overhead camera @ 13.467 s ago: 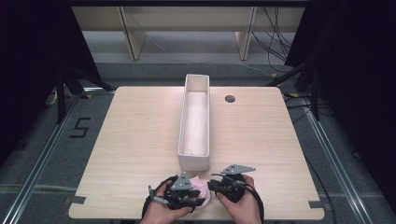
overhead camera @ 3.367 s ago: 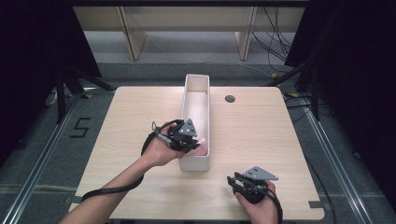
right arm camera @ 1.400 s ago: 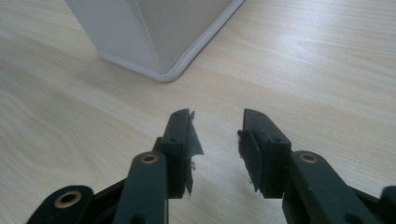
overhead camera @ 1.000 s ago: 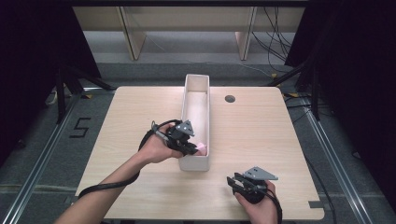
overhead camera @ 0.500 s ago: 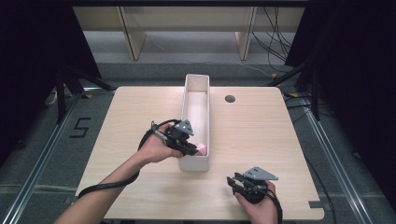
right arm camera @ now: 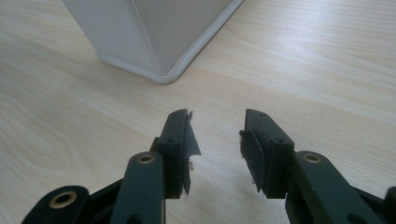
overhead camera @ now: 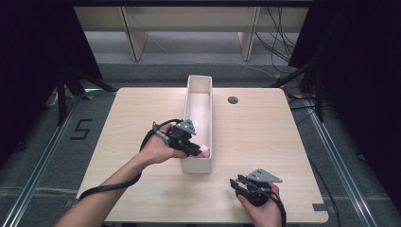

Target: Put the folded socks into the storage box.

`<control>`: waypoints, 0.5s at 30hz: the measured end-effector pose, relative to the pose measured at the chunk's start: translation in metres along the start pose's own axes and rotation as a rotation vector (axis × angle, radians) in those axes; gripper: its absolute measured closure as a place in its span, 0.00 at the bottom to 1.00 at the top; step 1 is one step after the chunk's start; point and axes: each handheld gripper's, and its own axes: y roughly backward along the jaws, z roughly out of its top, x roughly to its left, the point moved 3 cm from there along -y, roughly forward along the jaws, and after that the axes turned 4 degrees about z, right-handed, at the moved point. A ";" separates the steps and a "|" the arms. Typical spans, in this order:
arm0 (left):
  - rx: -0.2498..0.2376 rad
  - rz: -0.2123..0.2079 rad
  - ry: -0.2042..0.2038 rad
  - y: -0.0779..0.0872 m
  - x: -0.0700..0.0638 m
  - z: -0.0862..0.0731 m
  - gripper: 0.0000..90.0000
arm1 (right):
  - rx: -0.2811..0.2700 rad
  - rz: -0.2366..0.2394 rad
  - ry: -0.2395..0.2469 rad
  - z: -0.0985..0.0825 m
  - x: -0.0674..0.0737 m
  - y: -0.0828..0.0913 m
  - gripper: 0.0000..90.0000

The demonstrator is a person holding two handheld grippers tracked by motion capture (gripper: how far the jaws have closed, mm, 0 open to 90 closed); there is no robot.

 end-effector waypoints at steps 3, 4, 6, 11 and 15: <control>-0.026 0.001 -0.007 0.003 0.000 0.004 0.84 | -0.001 0.000 -0.001 0.000 0.000 0.000 0.68; -0.034 0.002 -0.003 0.004 0.000 0.005 0.84 | -0.002 0.000 -0.001 0.000 0.000 0.000 0.68; -0.059 0.011 0.009 0.006 0.001 0.008 0.85 | 0.005 -0.009 0.000 0.000 0.000 0.001 0.68; -0.091 0.099 0.056 0.008 0.010 0.012 0.99 | -0.003 0.000 -0.002 0.000 0.000 0.000 0.69; -0.055 0.139 0.041 0.002 0.012 0.010 1.00 | 0.001 0.001 -0.001 0.000 0.000 0.000 0.70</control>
